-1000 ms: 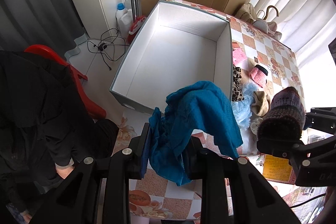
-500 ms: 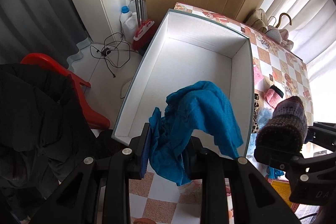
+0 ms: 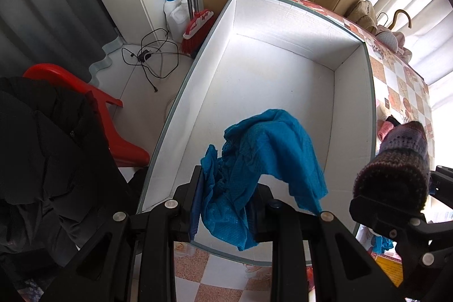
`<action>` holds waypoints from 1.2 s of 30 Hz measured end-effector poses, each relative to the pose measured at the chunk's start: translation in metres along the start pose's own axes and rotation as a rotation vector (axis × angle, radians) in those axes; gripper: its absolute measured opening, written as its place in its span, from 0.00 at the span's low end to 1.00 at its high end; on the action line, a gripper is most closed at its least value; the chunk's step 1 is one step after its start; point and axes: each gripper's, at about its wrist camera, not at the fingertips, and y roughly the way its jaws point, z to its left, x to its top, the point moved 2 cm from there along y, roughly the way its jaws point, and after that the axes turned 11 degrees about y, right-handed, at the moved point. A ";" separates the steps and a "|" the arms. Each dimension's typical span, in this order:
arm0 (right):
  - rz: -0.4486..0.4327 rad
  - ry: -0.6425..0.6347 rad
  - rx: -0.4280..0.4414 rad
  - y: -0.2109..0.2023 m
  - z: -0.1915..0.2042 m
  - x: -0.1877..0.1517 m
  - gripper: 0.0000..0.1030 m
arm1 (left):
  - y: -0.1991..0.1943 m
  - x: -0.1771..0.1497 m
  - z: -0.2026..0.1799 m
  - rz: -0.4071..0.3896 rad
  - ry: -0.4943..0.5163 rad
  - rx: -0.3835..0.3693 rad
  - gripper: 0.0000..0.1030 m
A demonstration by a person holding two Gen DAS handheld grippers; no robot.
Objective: Organize soft objects
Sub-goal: 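Lift and carry the knitted hat and blue cloth with both tools over the white box, then open both tools to drop the hat and blue cloth into the box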
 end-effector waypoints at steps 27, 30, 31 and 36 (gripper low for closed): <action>-0.005 0.003 -0.023 0.001 -0.005 0.018 0.92 | -0.007 0.001 0.006 -0.052 -0.042 0.048 0.94; -0.017 0.034 -0.010 -0.006 -0.012 0.018 0.99 | -0.006 0.001 0.011 -0.037 -0.063 0.036 1.00; -0.017 0.038 -0.010 -0.008 -0.013 0.018 0.99 | -0.007 0.001 0.010 -0.033 -0.062 0.028 1.00; -0.028 0.021 -0.011 -0.017 -0.007 0.012 0.99 | -0.018 0.002 0.001 -0.063 -0.045 0.030 1.00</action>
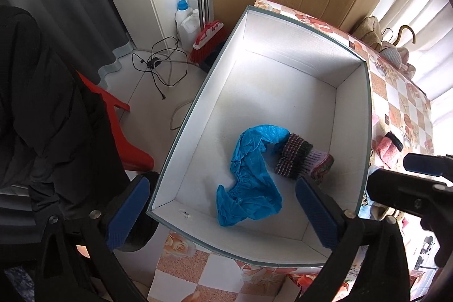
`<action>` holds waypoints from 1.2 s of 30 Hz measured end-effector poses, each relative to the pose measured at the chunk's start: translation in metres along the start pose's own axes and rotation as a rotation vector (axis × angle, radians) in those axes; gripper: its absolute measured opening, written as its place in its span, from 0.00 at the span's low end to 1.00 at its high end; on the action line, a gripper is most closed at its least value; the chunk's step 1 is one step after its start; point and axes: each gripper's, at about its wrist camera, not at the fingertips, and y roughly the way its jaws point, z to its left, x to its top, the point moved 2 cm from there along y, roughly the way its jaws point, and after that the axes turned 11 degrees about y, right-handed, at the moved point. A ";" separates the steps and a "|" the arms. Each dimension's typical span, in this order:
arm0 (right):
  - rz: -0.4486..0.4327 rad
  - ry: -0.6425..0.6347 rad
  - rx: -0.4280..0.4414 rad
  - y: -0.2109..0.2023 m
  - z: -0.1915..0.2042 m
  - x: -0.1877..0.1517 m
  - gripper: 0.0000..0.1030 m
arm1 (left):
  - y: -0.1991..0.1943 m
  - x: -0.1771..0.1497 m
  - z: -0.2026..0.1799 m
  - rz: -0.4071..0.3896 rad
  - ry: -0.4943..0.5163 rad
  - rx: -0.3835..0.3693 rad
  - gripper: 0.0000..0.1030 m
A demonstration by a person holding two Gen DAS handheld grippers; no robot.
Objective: Organize soft objects
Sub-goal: 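Open both tools to drop the hat and blue cloth into the box, then move the right tool to the pink foam sponge while the left tool returns to the pile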
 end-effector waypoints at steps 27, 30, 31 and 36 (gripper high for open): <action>-0.058 0.061 0.061 -0.064 -0.037 -0.023 0.99 | -0.054 0.006 -0.064 -0.072 0.166 0.033 1.00; -0.054 0.091 0.071 -0.073 -0.054 -0.029 0.99 | -0.057 0.006 -0.078 -0.070 0.195 0.014 1.00; -0.050 0.102 0.074 -0.076 -0.061 -0.032 0.99 | -0.057 0.006 -0.084 -0.066 0.207 0.001 1.00; -0.003 0.180 0.085 -0.093 -0.112 -0.046 0.99 | -0.058 0.012 -0.117 -0.044 0.273 -0.062 1.00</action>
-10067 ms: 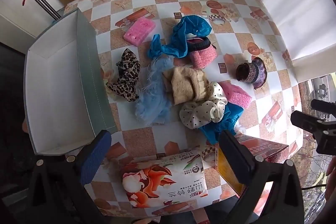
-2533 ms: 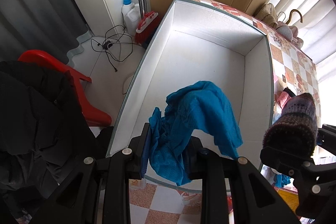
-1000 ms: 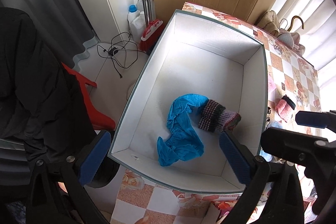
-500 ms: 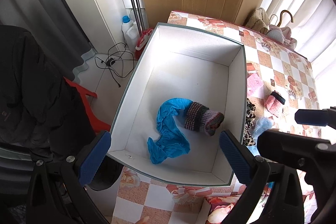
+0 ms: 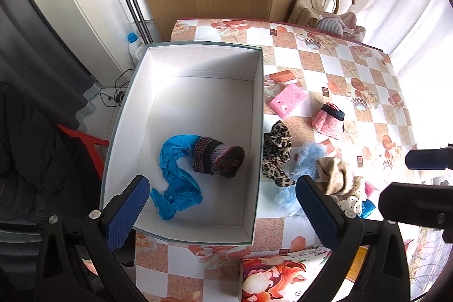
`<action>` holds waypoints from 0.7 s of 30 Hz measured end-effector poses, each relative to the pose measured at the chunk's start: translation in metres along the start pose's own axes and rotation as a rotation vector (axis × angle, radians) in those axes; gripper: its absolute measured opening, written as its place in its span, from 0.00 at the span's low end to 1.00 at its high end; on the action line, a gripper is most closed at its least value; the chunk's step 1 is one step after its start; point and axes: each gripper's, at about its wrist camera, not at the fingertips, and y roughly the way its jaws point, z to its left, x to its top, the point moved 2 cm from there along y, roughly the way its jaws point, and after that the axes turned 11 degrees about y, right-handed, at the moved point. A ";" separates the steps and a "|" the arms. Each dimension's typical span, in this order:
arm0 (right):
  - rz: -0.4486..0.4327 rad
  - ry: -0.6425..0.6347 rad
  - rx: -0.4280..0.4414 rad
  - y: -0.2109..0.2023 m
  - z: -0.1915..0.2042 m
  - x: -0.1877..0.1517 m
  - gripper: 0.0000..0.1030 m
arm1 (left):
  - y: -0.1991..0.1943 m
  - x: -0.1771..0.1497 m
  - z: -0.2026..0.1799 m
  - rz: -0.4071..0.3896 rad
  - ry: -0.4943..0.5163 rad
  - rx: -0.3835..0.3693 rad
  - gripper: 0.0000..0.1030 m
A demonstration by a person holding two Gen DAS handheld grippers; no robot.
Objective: Organize soft objects
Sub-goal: 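Move the right tool to the pink foam sponge while the left tool returns to the pile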
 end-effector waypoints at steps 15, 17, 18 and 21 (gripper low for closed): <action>0.228 0.176 -0.162 0.063 -0.172 -0.004 0.99 | 0.054 0.016 -0.114 0.159 0.256 -0.077 1.00; 0.245 0.206 -0.174 0.080 -0.188 -0.004 0.99 | 0.064 0.014 -0.127 0.181 0.277 -0.083 1.00; 0.255 0.238 -0.161 0.087 -0.197 -0.003 0.99 | 0.068 0.014 -0.132 0.192 0.284 -0.084 1.00; 0.285 0.365 -0.036 0.104 -0.219 0.002 0.99 | 0.084 0.017 -0.143 0.229 0.265 -0.104 1.00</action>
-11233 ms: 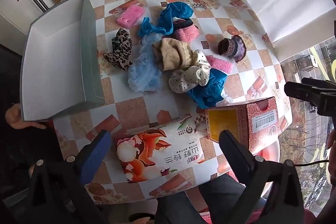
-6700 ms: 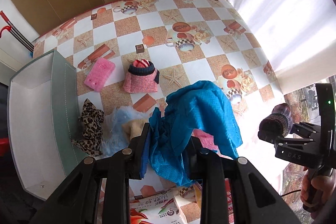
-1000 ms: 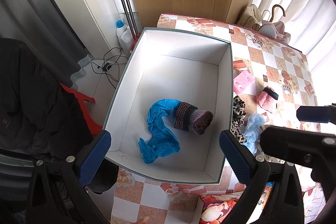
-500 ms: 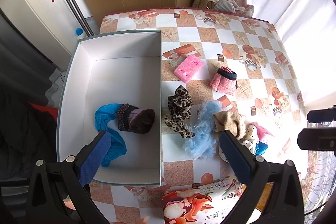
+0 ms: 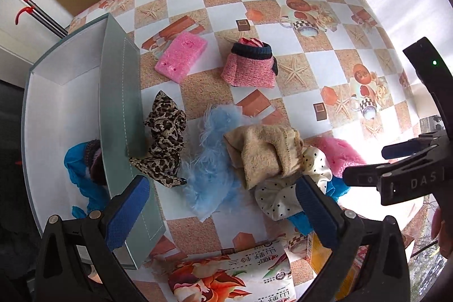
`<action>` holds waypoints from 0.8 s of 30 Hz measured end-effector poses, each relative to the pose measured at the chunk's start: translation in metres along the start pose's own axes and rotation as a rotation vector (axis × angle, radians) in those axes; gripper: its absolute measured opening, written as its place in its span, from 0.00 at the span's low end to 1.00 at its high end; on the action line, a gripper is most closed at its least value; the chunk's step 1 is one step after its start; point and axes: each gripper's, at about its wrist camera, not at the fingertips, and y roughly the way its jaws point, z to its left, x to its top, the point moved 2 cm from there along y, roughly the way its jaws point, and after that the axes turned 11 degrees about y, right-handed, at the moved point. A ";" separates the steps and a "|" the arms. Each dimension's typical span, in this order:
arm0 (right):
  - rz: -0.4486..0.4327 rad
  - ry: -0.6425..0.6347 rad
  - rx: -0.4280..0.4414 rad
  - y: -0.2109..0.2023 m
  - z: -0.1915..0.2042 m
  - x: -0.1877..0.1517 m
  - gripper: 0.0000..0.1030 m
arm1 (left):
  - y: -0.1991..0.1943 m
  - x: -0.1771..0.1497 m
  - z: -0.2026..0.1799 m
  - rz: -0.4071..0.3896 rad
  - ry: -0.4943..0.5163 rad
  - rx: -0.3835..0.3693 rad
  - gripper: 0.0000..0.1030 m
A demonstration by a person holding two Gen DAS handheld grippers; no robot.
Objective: Organize soft objects
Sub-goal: 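Move the right tool to the pink foam sponge while the left tool returns to the pile, then grasp the pink foam sponge with the right tool while the left tool grasps the beige knit hat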
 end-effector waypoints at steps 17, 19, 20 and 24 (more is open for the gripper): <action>0.203 0.365 0.291 0.052 -0.054 0.022 0.50 | 0.024 0.029 -0.009 0.076 -0.118 0.022 1.00; 0.218 0.380 0.339 0.054 -0.065 0.018 0.50 | 0.030 0.033 -0.016 0.096 -0.110 0.025 1.00; 0.209 0.382 0.341 0.054 -0.071 0.015 0.50 | 0.033 0.035 -0.019 0.106 -0.106 0.025 1.00; 0.141 0.343 0.337 0.034 -0.086 0.008 0.50 | 0.050 0.039 -0.031 0.161 -0.082 0.051 1.00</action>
